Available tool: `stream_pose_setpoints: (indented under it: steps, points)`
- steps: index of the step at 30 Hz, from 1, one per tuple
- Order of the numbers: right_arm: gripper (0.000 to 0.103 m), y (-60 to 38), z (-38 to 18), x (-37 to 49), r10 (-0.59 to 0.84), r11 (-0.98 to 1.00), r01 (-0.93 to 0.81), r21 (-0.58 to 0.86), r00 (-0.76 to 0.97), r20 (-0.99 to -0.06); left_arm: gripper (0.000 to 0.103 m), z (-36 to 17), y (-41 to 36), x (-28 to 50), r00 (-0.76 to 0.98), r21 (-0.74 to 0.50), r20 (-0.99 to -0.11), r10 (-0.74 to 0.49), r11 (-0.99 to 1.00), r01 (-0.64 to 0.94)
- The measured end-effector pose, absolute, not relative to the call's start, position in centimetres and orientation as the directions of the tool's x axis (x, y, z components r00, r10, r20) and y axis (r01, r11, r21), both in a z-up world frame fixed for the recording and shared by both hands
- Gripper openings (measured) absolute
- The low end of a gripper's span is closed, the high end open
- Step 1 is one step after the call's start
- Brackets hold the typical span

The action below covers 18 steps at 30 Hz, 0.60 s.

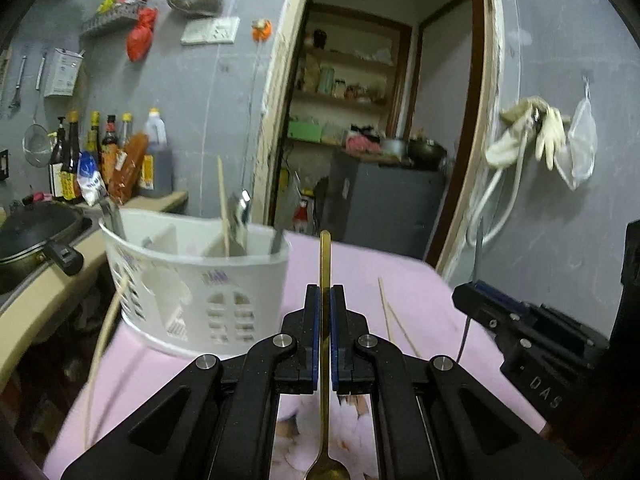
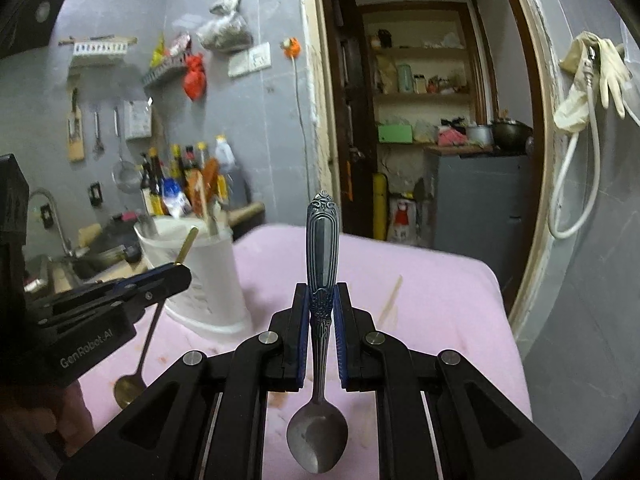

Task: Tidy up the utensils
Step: 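Lift the gold spoon and the ornate silver spoon up over the caddy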

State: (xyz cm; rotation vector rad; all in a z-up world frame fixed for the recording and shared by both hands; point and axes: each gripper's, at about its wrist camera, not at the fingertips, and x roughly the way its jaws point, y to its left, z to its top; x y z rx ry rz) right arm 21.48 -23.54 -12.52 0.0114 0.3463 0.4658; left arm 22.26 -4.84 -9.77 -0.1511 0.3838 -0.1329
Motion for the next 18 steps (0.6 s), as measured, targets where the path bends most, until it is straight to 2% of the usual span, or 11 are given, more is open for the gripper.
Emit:
stream_pose_setpoints:
  steps: [10,18]
  points:
    - [0.009,-19.3,-5.8,23.5,0.544,0.837,-0.522,0.162,0.826,-0.150,0.002,-2.1,3.6,23.9,0.980,-0.270,-0.187,-0.069,0.963,0.016]
    - [0.009,-14.4,-3.6,26.2,0.575,0.809,-0.560,0.180,0.818,-0.037,0.002,0.0,11.4,27.2,0.996,-0.393,-0.073,-0.044,0.920,0.012]
